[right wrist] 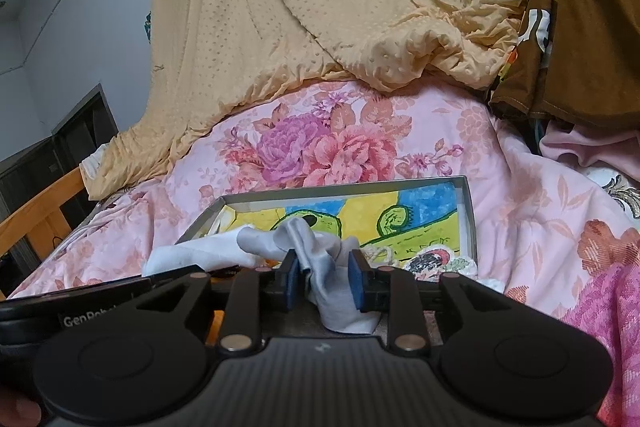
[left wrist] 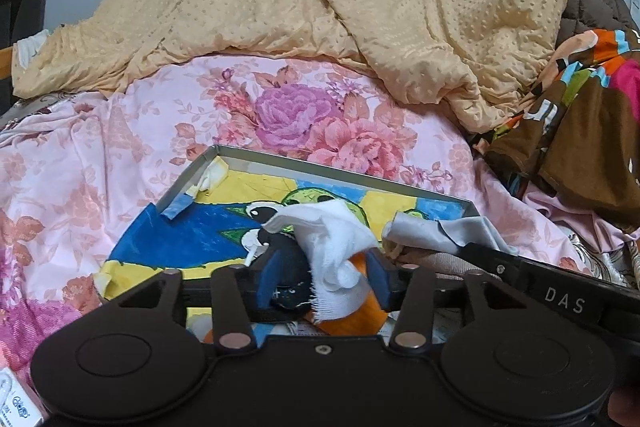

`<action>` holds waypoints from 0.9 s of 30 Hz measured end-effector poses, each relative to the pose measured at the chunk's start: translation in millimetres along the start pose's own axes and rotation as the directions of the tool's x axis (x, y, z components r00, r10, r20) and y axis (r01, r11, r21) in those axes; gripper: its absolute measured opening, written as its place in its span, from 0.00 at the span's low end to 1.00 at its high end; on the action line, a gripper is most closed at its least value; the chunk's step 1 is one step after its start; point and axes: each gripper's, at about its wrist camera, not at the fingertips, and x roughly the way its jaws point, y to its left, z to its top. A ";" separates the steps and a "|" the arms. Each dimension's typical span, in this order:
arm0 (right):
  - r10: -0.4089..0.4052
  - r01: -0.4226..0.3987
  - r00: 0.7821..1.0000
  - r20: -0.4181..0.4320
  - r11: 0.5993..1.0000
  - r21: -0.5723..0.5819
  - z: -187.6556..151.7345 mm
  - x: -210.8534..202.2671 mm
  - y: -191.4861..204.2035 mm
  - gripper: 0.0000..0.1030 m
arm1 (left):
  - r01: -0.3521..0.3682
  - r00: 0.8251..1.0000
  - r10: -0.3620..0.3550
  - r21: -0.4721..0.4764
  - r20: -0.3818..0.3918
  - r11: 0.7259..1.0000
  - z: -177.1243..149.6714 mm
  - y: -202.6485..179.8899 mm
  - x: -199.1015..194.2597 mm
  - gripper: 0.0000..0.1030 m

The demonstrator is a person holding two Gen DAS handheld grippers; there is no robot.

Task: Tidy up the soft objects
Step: 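Lower both cloths into the tray and open both tools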

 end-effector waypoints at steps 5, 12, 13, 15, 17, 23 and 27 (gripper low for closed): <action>-0.005 0.005 1.000 0.001 1.000 -0.001 1.1 -1.2 -1.1 0.48 | -0.024 1.000 0.024 0.003 0.017 1.000 0.3 0.2 -4.2 0.60; 0.001 -0.001 1.000 0.005 1.000 -0.005 1.7 -2.2 -0.9 0.61 | -0.060 0.997 0.059 0.006 0.038 0.998 -0.3 1.9 -9.5 0.71; -0.001 0.001 1.000 0.005 1.000 -0.007 1.9 -2.6 -0.3 0.62 | -0.063 0.997 0.063 0.003 0.040 0.998 -0.4 2.8 -10.5 0.72; -0.005 0.005 1.000 0.006 1.000 -0.012 2.4 -4.2 1.1 0.65 | -0.067 0.997 0.067 -0.002 0.042 0.998 -0.5 4.6 -12.9 0.75; -0.008 0.008 1.000 0.008 1.000 -0.015 3.9 -7.2 2.2 0.68 | -0.070 0.997 0.070 -0.003 0.044 0.998 -0.5 5.9 -16.1 0.77; -0.024 0.024 0.999 0.026 1.000 -0.008 9.3 -24.0 4.9 0.80 | -0.081 0.995 0.082 -0.015 0.059 0.997 2.1 8.3 -32.0 0.84; -0.034 0.035 0.999 0.033 0.999 -0.006 12.3 -39.5 7.6 0.90 | -0.095 0.992 0.097 -0.022 0.076 0.995 4.9 8.8 -47.5 0.93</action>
